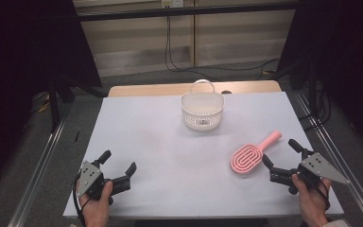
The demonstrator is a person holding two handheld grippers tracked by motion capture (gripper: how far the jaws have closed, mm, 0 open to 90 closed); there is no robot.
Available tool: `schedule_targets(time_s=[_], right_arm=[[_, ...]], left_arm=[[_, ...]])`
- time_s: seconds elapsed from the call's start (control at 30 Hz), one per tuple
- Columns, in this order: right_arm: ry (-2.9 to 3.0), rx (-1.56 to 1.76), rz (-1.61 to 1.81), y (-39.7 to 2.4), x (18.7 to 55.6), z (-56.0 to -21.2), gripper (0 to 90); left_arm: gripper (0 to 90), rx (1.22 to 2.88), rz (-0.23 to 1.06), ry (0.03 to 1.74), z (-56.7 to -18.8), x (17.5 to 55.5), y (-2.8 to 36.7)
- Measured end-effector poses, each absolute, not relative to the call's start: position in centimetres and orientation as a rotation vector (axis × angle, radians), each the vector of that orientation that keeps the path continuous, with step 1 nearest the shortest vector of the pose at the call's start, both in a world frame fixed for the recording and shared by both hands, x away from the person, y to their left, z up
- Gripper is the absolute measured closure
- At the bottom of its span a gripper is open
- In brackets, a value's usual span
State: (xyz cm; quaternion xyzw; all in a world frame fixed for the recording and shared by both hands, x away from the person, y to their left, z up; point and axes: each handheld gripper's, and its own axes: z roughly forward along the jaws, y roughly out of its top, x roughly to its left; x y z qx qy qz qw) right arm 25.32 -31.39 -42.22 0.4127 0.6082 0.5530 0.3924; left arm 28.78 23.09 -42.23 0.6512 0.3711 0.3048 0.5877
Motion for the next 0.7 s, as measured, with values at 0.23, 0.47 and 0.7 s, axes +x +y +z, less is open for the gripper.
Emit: schedule_targets(time_s=[0.23,0.47,0.7], right_arm=[[1.548,1.054,1.413,-31.38,25.49,-42.34,0.0],[1.566,1.042,1.419,-31.41,25.47,-42.5,0.0],[1.572,1.018,1.454,-31.23,25.47,-42.41,0.0]], left_arm=[[1.9,1.504,0.706,0.905,-42.36,28.92,23.52],[1.9,1.493,0.715,0.911,-42.18,29.04,23.45],[1.9,1.504,0.714,0.912,-42.28,28.94,23.52]])
